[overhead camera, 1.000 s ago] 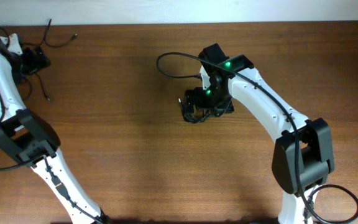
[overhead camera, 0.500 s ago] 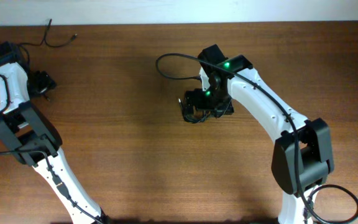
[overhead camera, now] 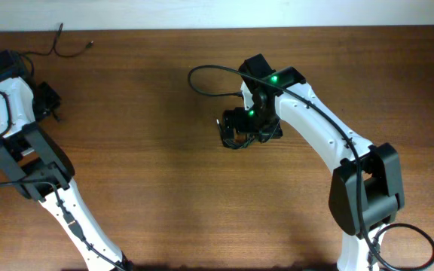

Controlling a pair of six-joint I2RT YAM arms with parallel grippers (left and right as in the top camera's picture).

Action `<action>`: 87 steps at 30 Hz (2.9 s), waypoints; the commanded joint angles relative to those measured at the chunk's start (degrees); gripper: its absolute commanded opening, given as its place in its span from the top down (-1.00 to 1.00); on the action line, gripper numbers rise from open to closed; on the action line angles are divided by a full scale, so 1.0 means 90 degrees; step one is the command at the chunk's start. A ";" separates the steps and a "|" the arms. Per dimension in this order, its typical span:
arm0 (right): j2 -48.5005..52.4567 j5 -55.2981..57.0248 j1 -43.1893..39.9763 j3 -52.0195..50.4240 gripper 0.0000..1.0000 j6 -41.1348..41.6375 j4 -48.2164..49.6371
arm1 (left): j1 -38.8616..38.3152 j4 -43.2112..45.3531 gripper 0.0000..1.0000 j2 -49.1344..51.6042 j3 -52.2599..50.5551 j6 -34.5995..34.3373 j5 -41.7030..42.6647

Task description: Untangle cables

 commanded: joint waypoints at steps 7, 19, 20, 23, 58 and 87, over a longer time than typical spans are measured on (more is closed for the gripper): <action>0.0034 -0.0056 0.0046 0.0005 -0.98 -0.0041 -0.0039 | 0.0019 0.0087 0.90 0.0340 -0.0036 -0.0024 0.0078; 0.0034 -0.0056 0.0046 0.0005 -0.97 -0.0041 -0.0039 | -0.0032 0.2521 1.00 0.0340 0.0775 -0.2195 0.4359; 0.0034 -0.0056 0.0046 0.0005 -0.97 -0.0041 -0.0027 | -0.0070 0.2739 1.00 0.0340 0.0852 -0.2356 0.4544; 0.0034 -0.0058 0.0046 0.0005 -0.97 -0.0041 0.0029 | -0.0289 0.3036 1.00 0.0340 0.1141 -0.2552 0.4624; 0.0034 -0.0092 0.0046 0.0007 -0.97 -0.0010 -0.0066 | -0.0437 -0.1083 -0.98 0.0180 0.3169 0.0459 0.2395; -0.3623 0.1146 -0.1702 0.0012 -0.97 0.0262 -0.2390 | -0.4182 -0.4636 -0.98 -0.1299 0.5561 0.1260 0.3067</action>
